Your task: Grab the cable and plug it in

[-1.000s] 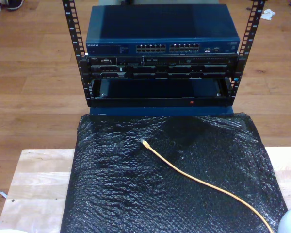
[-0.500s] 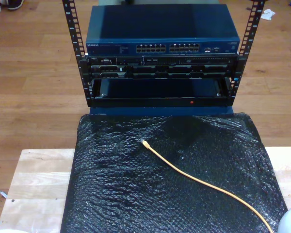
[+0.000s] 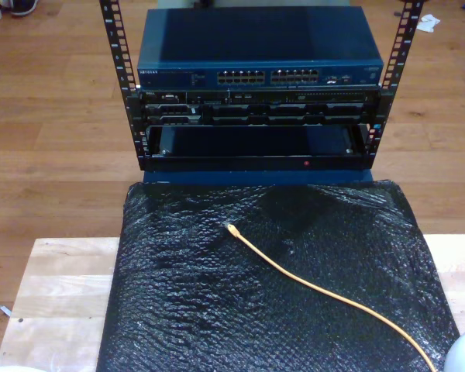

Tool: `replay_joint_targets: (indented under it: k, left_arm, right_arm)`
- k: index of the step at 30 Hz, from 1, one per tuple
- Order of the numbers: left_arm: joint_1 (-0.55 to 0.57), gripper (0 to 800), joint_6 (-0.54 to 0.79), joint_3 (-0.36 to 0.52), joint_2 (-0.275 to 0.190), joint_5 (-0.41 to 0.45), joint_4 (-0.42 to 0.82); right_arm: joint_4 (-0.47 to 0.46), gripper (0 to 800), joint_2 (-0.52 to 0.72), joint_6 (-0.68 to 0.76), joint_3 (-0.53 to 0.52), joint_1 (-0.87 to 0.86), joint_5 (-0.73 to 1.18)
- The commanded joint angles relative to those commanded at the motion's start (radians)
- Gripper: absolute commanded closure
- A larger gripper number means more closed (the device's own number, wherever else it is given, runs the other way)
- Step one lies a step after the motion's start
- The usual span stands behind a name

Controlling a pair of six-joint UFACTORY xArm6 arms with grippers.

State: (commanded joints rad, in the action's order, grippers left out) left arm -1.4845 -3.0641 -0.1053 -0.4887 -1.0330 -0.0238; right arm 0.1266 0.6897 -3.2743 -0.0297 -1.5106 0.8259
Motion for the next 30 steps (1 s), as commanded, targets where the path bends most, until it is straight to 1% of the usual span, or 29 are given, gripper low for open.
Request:
replay_joint_targets:
  k: [24,30]
  left_arm:
    - [0.0,0,-0.003,-0.005,0.0,-0.008,0.002]
    - [0.0,0,-0.003,-0.008,-0.011,-0.012,0.003]
  right_arm:
    - [0.0,2,0.003,0.002,0.011,0.0,0.008]
    - [0.002,2,0.017,0.003,0.012,0.0,0.012]
